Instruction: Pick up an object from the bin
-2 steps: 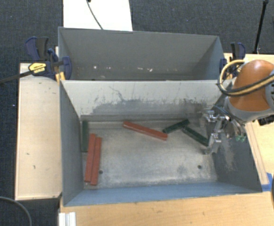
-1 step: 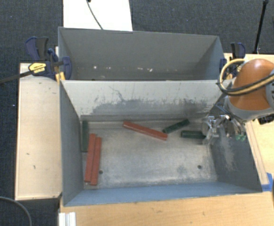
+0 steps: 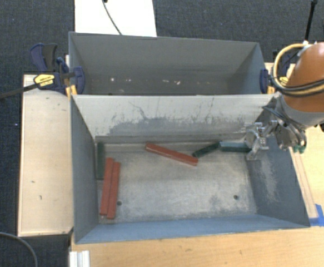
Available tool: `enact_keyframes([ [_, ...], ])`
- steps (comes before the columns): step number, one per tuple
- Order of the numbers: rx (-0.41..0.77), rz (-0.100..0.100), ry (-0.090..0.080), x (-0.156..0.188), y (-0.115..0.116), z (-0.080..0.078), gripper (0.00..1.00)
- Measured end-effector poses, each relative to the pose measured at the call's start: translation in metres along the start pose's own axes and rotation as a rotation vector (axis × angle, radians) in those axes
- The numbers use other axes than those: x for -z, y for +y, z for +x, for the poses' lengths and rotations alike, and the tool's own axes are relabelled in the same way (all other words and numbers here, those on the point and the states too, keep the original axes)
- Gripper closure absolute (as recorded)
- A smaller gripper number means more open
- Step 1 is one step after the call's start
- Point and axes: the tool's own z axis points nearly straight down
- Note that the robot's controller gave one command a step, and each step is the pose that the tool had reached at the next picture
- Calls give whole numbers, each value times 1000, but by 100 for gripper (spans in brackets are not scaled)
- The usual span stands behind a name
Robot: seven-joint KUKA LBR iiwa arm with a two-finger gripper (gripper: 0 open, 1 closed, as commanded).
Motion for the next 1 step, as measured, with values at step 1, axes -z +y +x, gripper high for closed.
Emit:
enact_keyframes([
  [1, 225, 1, 2, 74, -26, 18, 100],
])
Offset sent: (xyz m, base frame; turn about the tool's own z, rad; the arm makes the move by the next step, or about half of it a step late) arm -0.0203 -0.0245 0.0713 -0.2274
